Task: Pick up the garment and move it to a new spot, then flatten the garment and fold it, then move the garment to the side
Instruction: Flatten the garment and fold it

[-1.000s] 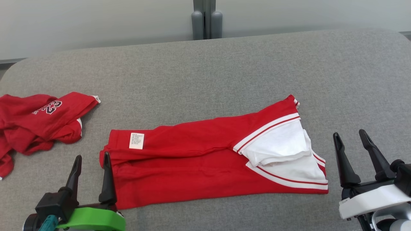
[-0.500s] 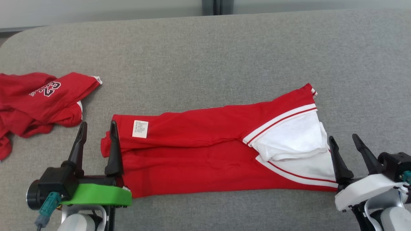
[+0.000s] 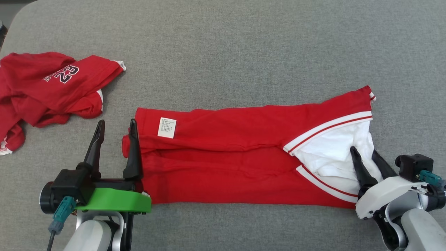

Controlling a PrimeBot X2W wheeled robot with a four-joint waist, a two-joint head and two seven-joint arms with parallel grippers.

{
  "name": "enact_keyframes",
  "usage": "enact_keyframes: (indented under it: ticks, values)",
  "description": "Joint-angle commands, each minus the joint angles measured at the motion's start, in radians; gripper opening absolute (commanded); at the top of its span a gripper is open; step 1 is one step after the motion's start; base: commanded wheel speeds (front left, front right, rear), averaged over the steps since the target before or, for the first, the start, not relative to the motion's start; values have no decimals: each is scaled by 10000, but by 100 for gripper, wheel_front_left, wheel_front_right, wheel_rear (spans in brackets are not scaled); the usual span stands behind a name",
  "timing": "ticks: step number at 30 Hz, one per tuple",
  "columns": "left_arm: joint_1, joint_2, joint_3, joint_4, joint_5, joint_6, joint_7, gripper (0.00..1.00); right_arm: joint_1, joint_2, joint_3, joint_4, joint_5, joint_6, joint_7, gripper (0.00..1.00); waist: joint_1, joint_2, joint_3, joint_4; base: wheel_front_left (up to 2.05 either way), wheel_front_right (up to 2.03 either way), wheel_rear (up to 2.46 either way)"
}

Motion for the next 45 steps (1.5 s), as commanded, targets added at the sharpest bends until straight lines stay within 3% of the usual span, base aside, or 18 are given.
enact_keyframes:
  ticks: [1,8,14,19,23,27,31,37,43,44,45]
  values:
    - [14,-16,101,41,107,-39,-30,100,191,161,388,312,174,36,242,0,0,0,-99,-39,0,0,0]
    - [303,-110,286,69,249,-82,-30,100,439,-451,-310,-215,555,12,-349,0,0,0,-476,-274,0,0,0]
    - [499,-200,315,109,317,-120,-31,100,982,-1137,-1336,-383,794,13,-151,0,0,0,-840,-444,0,0,0]
    - [675,-244,351,157,338,-85,-31,100,998,-1402,-1536,-1357,371,15,750,0,0,0,-1125,-590,0,0,0]
    - [654,-271,338,196,325,-146,-31,100,577,-1363,-873,-2860,-179,21,2108,0,0,0,-1283,-620,0,0,0]
    - [550,-299,247,248,334,-183,-28,100,-60,-932,316,-4240,-585,21,3615,0,0,0,-1395,-481,0,0,0]
    - [456,-368,171,281,313,-189,-24,100,-735,-54,1584,-4630,-577,21,4333,0,0,0,-1425,-227,0,0,0]
    - [339,-558,-2,435,258,-290,-18,100,-1623,1628,3100,-3198,-461,23,4106,0,0,0,-1371,253,0,0,0]
    - [115,-802,-230,720,241,-478,-21,100,-2152,2107,3739,-1148,-228,21,3089,0,0,0,-1227,725,0,0,0]
    - [77,-836,-243,763,247,-513,-22,100,-2260,2110,3868,-860,-198,21,2880,4,0,0,-1192,763,0,0,0]
    - [45,-854,-246,792,259,-533,-22,100,-2327,2122,4024,-731,-25,23,2690,45,0,0,-1175,785,0,0,0]
